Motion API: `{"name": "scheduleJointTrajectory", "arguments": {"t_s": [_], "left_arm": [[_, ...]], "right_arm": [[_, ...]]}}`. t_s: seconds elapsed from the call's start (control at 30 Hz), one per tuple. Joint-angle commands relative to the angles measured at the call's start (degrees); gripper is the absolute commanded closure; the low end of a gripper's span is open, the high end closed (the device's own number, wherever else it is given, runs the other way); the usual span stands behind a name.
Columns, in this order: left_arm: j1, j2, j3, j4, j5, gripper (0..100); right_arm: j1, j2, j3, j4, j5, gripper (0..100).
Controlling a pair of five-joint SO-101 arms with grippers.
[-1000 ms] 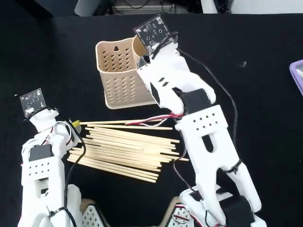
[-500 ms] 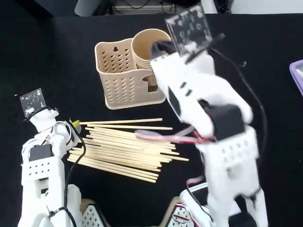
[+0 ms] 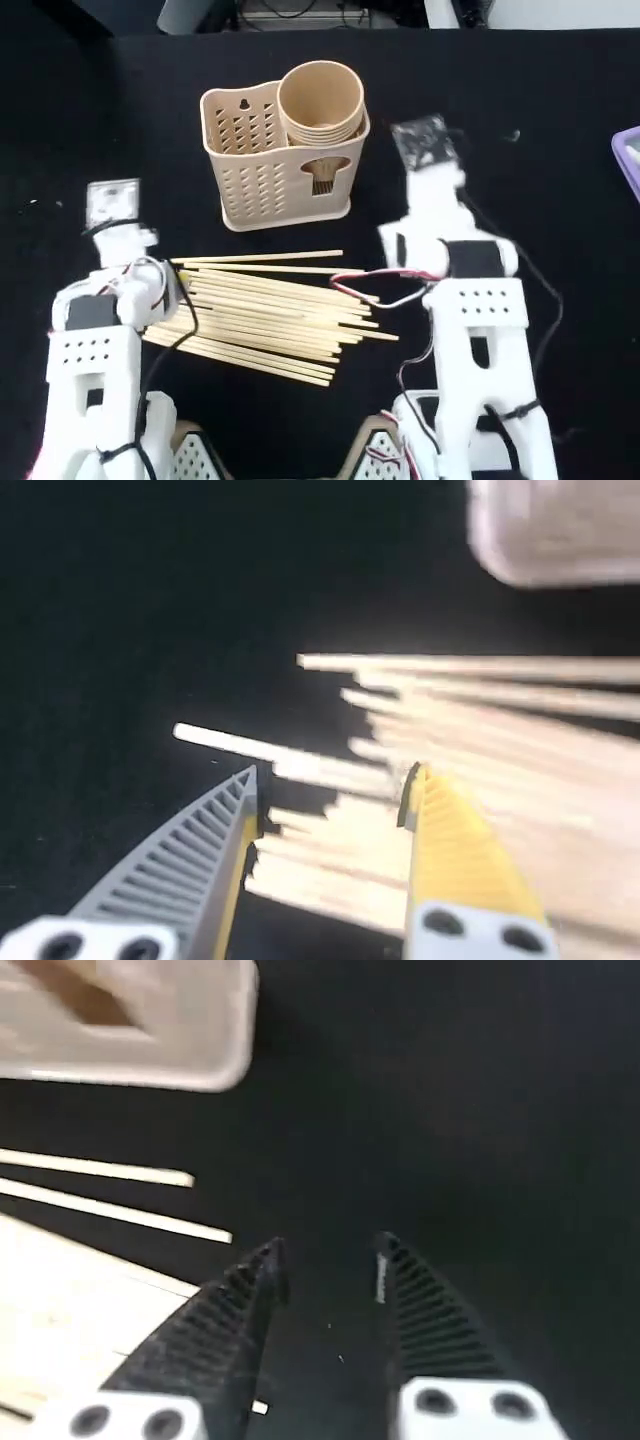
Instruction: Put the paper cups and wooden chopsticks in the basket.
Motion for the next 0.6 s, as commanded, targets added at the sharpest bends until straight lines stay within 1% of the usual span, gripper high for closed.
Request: {"name": "scheduleJointTrajectory", "arguments": {"t_s": [0.0,0.07,0.13,0.27,0.37,0.47,0.57], "left_arm": [[9.0,-0.4,-9.8,11.9,-12.7,75],[13.2,-0.4,-9.9,15.6,-19.3,75],[15.7,-0.4,-8.7,18.0,-24.8,75],[16.9,-0.4,-4.9,20.6,-33.6,75],[16.9,-0.4,-1.8,20.5,-37.3,75],[16.9,-0.3,0.0,20.0,-38.9,75],[16.5,-0.1,1.9,15.9,-39.0,75]], "right_arm": [[3.4,-1.2,11.6,-12.1,-1.2,88.3],[4.2,-1.2,15.3,-16.4,-3.5,89.6],[5.0,-1.2,18.5,-20.0,-5.1,89.6],[7.5,-1.2,21.3,-24.7,-5.4,89.6],[8.5,-0.8,21.5,-25.5,-5.5,89.6],[8.4,-0.8,21.6,-25.4,-5.5,89.6],[8.4,-0.8,21.6,-25.4,-5.5,89.6]]}}
